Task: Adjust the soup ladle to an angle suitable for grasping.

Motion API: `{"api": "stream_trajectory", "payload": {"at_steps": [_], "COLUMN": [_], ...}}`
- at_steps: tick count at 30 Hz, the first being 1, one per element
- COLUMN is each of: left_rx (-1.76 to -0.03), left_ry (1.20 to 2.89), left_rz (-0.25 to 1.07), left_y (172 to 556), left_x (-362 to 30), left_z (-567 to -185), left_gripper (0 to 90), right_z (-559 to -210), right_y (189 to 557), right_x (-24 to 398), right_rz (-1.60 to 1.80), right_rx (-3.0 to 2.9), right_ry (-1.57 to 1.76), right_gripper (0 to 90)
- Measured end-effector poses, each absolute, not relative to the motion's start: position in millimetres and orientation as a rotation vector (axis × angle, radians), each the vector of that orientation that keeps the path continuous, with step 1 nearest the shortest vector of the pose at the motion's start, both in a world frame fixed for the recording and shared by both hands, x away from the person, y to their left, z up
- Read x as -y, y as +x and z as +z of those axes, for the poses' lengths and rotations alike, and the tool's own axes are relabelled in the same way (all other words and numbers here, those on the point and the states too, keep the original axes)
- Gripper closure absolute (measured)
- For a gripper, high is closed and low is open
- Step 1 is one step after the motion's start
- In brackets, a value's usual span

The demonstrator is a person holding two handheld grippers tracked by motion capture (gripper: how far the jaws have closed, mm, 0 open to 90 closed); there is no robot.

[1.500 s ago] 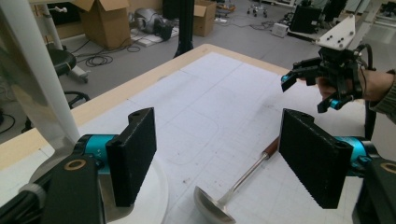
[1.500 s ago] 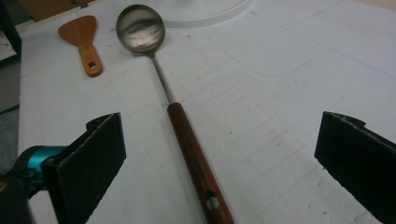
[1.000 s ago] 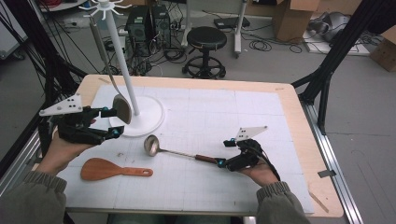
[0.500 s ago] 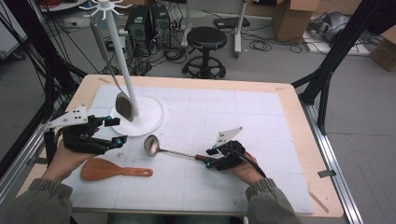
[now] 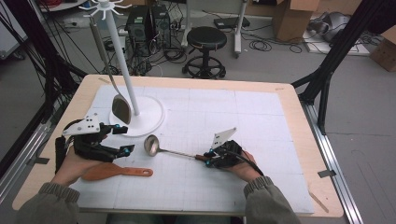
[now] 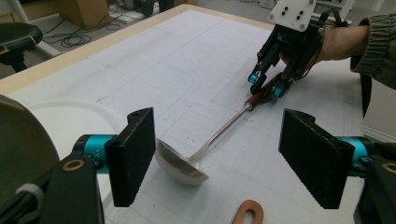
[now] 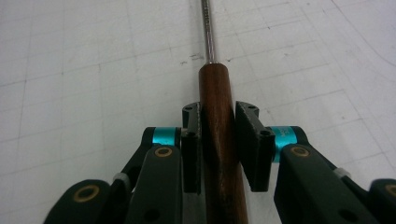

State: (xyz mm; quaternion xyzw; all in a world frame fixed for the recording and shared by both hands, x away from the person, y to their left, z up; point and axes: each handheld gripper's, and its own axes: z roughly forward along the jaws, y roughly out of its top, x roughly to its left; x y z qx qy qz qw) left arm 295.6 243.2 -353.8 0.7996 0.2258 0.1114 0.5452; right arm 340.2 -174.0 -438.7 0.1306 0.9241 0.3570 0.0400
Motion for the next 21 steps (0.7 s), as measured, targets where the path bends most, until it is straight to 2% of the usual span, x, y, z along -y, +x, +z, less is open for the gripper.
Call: {"api": "stream_trajectory", "payload": {"at_steps": [21], "left_rx": [-0.508], "left_ry": [1.891], "left_rz": [0.237], "left_y": [295], "left_x": [-243], "left_z": [-356], "left_gripper": [29.3], "right_z": [-439], "right_y": [344], "right_x": [142], "right_rz": [1.132], "right_rx": [-2.887], "right_ry": [0.277], "right_gripper": [72.1]}}
